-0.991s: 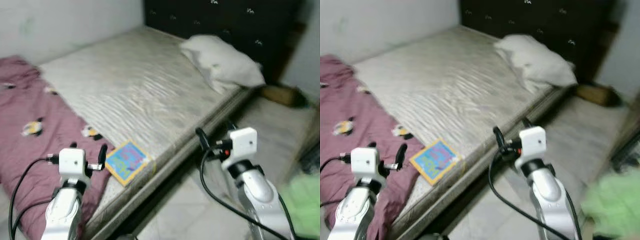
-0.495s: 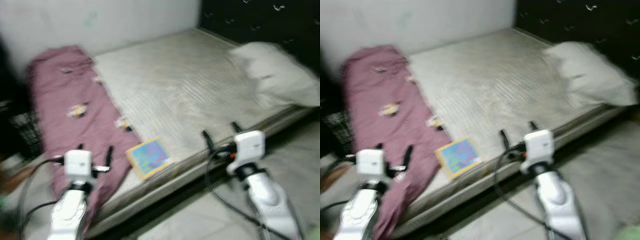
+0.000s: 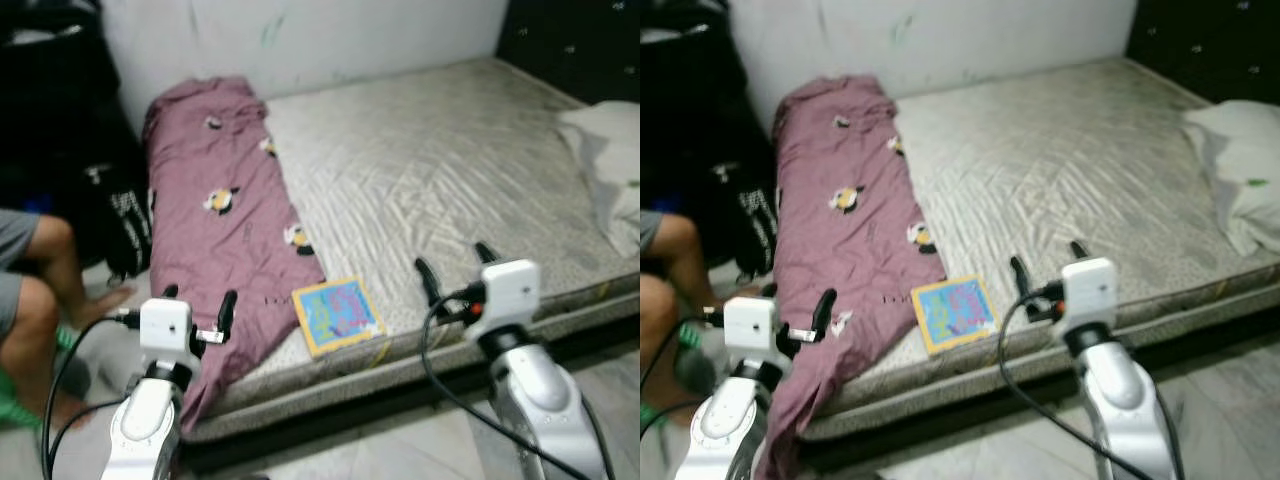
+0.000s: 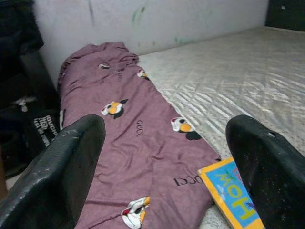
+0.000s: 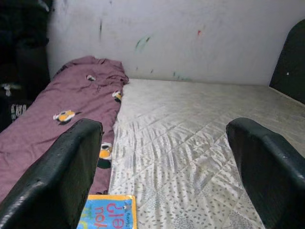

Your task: Clean up the room

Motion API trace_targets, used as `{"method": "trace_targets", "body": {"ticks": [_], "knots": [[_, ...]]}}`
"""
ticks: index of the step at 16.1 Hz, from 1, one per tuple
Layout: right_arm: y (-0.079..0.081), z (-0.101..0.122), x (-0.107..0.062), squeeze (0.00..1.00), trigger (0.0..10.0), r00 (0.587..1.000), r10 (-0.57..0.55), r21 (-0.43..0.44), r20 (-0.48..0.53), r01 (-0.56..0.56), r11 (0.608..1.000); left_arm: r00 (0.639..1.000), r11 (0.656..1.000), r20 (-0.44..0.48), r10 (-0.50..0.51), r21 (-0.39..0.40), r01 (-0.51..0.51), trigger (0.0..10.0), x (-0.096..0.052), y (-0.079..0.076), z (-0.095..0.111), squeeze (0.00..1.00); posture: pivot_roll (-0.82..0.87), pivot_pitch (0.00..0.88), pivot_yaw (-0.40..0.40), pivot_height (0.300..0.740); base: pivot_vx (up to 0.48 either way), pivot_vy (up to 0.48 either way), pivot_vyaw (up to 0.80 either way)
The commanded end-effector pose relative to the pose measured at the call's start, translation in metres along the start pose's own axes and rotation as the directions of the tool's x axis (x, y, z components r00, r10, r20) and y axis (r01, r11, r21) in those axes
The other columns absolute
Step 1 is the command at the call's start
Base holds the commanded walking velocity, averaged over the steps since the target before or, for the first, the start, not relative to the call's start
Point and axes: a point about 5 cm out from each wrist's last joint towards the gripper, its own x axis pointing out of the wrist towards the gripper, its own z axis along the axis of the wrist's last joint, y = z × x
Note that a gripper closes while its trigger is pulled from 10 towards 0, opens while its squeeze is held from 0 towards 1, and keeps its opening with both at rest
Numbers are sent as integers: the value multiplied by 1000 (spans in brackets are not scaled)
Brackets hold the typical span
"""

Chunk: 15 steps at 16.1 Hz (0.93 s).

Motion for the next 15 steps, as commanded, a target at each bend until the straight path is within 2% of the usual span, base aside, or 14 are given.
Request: {"method": "trace_targets", "body": {"ticks": [1,11,15], "knots": [[6,3,3,0,10000,1000,17,12,17,-18,1000,1000,1000,5,5,9,-5,10000,-1,7,1,0,-121,0,28,740,277,0,0],[6,2,5,0,10000,1000,12,26,17,-12,1000,1000,1000,11,-3,11,3,10000,0,6,2,0,-117,0,28,740,359,0,0],[7,2,5,0,10000,1000,17,5,23,-17,1000,999,998,-11,49,43,-49,10000,0,10,-1,0,-112,0,27,740,0,0,0]]}}
